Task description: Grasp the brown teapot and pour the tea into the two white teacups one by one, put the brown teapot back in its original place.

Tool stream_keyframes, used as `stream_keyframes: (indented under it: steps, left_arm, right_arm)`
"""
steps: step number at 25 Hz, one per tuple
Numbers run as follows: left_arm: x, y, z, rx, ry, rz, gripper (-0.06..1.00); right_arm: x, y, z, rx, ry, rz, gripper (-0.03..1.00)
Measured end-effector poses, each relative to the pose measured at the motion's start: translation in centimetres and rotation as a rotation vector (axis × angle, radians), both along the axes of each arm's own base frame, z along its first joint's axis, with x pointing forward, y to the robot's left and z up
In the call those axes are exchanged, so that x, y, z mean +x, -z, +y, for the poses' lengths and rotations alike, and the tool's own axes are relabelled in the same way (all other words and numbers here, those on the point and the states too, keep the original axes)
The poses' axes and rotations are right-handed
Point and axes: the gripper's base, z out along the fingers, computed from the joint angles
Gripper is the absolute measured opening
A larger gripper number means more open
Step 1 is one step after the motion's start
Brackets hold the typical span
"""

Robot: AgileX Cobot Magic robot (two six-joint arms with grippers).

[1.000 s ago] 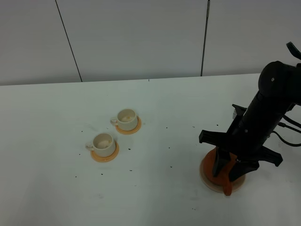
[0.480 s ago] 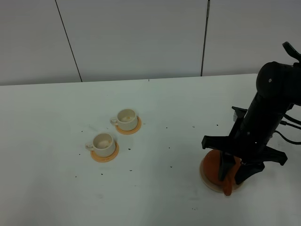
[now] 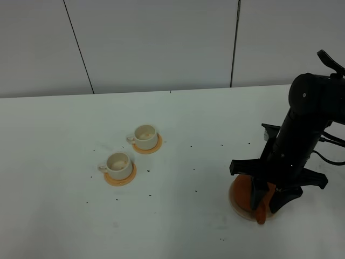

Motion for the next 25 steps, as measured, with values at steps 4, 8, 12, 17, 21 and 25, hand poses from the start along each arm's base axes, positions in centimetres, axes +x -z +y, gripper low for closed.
stream_keyframes:
  steps: [4, 8, 12, 17, 21, 25]
  left_arm:
    - [0.0, 0.0, 0.0, 0.000, 0.000, 0.000, 0.24]
    - [0.0, 0.0, 0.0, 0.000, 0.000, 0.000, 0.24]
    - [0.0, 0.0, 0.0, 0.000, 0.000, 0.000, 0.24]
    - [0.0, 0.0, 0.0, 0.000, 0.000, 0.000, 0.24]
    - [0.0, 0.0, 0.0, 0.000, 0.000, 0.000, 0.24]
    - [0.0, 0.0, 0.0, 0.000, 0.000, 0.000, 0.24]
  right_arm:
    - [-0.2, 0.4, 0.1, 0.000, 0.001, -0.005, 0.37]
    - [0.0, 0.6, 0.2, 0.005, 0.008, -0.011, 0.37]
    - [0.0, 1.3, 0.3, 0.002, 0.011, 0.008, 0.37]
    - [0.1, 1.5, 0.3, 0.001, 0.012, 0.013, 0.37]
    - [0.1, 1.5, 0.3, 0.002, 0.013, 0.011, 0.37]
    - [0.1, 1.5, 0.3, 0.002, 0.013, 0.011, 0.37]
